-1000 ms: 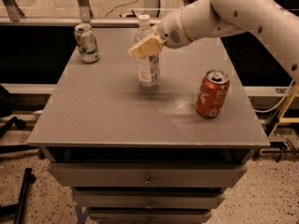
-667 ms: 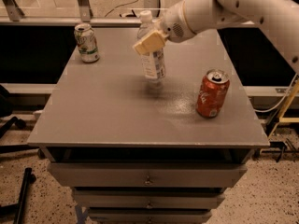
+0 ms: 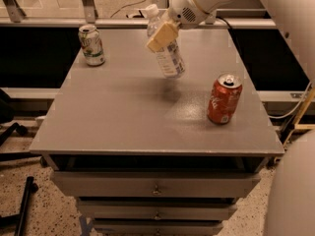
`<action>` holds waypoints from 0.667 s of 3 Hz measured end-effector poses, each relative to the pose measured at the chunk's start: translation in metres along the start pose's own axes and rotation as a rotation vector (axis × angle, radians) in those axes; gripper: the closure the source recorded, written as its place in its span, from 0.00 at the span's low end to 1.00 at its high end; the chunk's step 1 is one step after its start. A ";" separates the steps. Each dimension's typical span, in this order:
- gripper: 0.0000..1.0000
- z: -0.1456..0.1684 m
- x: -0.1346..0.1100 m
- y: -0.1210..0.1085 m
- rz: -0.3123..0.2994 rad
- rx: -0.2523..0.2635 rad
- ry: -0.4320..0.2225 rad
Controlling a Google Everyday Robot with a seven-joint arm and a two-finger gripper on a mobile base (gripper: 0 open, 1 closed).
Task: Knock blue plastic bottle over
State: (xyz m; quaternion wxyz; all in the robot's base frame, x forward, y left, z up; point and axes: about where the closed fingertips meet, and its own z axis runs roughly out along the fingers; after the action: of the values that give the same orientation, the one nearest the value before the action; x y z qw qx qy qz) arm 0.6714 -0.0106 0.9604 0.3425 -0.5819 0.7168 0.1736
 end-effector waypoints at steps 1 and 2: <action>1.00 0.015 -0.003 0.003 -0.053 -0.043 0.093; 1.00 0.043 -0.011 0.011 -0.114 -0.089 0.165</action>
Offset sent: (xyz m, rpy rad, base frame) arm 0.0052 0.0539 -0.0283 -0.2628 0.0351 0.1629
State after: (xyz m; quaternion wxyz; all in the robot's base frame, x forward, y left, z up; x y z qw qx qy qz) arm 0.6738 0.0280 0.9363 0.2653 -0.6487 0.7000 0.1370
